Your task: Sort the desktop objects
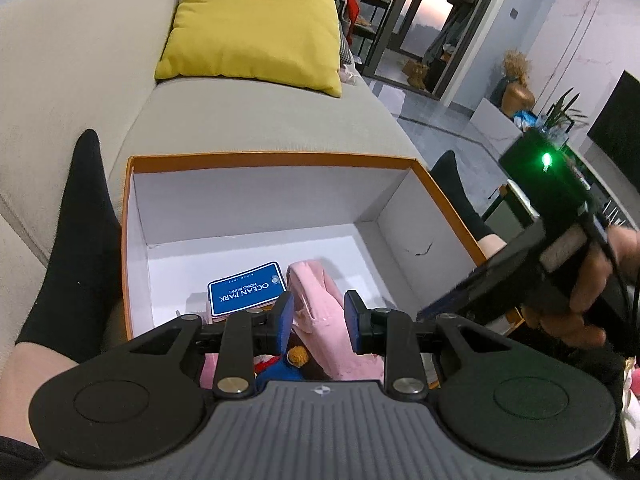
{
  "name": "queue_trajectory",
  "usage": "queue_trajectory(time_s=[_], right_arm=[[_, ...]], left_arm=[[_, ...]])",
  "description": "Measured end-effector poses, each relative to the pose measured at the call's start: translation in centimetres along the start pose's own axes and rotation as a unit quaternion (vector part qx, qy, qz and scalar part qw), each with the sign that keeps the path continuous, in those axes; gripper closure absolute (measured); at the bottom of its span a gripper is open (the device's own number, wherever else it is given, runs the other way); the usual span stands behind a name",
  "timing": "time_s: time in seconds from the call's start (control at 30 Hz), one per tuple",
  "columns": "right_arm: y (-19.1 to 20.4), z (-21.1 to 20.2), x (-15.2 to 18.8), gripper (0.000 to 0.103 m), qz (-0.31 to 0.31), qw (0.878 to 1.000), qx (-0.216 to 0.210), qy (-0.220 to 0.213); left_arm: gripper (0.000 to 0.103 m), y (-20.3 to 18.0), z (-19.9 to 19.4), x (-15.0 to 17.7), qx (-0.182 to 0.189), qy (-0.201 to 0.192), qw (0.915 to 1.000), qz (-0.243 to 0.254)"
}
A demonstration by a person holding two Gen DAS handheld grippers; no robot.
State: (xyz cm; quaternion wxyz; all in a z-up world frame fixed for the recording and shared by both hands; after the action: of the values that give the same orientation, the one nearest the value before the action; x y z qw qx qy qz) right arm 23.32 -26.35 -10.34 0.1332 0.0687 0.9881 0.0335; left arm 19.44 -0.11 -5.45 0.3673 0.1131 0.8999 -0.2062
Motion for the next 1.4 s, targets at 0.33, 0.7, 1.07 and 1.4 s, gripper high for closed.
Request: queue_trajectory(time_s=[0.33,0.7,1.07,1.4], right_arm=[[3.8,1.8,-0.4,0.078,-0.256,0.954,0.156,0.030],[2.6,5.9,0.6,0.080,-0.371,0.913,0.111,0.128],[2.5,5.9,0.4,0.090,-0.354,0.925,0.050,0.125],[2.5,2.8,1.1,0.088,-0.338,0.936,0.065,0.071]], left_arm=[[0.072,0.6,-0.1,0.4,0.007,-0.006,0.9999,-0.010],[0.072,1.2,0.2,0.6,0.007,-0.003,0.9998,-0.018],[0.072,1.4,0.3,0.7,0.001,-0.001,0.9998,-0.022],[0.072,0.5,-2.2,0.1,-0.011,-0.020,0.9996,-0.017]])
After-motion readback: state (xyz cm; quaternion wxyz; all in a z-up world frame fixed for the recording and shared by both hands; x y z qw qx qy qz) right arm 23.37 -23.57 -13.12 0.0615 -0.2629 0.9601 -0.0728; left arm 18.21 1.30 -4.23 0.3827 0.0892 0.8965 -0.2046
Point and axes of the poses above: each gripper's, at about its wrist camera, not at the fingertips, and z roughly the way its jaws point, y to its left, x to its underside, the point moved 1 cm from there along z, roughly the way its jaws point, and after that the axes turned 6 degrees about -y, right-handed, at the moved point
